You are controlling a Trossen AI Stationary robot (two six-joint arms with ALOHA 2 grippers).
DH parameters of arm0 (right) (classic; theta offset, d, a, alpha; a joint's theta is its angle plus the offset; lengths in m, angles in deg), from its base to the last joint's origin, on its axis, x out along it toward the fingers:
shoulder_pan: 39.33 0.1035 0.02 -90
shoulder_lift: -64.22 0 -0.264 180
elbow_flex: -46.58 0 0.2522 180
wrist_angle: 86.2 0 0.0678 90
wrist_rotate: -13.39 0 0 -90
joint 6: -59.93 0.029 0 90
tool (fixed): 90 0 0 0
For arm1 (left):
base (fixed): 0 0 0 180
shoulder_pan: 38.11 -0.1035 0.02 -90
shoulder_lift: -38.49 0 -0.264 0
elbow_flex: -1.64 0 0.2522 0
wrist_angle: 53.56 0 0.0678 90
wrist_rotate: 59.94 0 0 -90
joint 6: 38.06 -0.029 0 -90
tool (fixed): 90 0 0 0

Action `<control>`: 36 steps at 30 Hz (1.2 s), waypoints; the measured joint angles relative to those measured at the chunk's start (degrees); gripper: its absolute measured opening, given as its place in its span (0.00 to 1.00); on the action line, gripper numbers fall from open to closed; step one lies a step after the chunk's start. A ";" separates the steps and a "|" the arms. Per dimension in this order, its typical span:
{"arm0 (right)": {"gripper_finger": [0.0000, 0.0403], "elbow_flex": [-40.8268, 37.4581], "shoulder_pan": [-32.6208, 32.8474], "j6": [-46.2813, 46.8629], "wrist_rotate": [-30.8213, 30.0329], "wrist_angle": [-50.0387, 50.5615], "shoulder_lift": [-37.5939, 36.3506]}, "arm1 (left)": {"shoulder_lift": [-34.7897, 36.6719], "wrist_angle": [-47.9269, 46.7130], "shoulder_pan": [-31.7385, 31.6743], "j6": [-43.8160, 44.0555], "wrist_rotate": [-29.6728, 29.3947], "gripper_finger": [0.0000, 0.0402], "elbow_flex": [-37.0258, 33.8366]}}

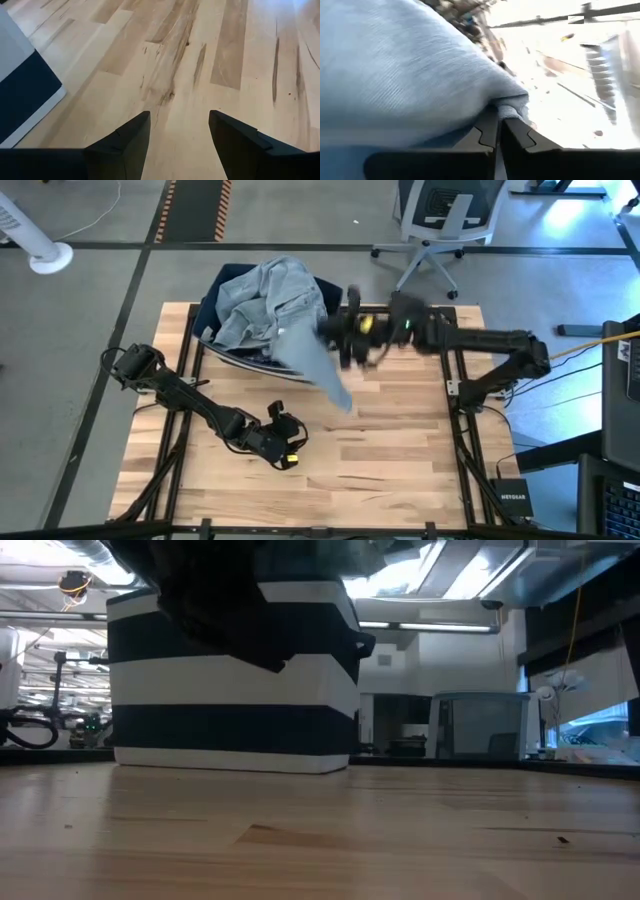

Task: Sort clothes
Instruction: Put the blue pants into the laundry bin, then return to Home Position

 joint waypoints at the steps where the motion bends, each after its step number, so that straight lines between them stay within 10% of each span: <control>1: 0.05 3.74 -1.36 -0.27 0.49 1.43 1.05 | 0.00 0.13 -0.01 -0.03 -0.02 0.49 0.00; 11: 0.04 33.26 -13.08 2.54 8.57 7.72 18.44 | 0.00 2.49 -0.06 -1.28 -0.02 0.49 0.00; 21: 0.11 36.96 -18.10 16.26 8.33 16.72 33.89 | -0.02 1.94 -0.14 -1.70 -0.02 0.49 0.00; 36: 0.50 53.43 -17.77 9.84 3.11 55.02 25.74 | -0.01 2.07 -1.44 -1.94 1.75 0.49 0.00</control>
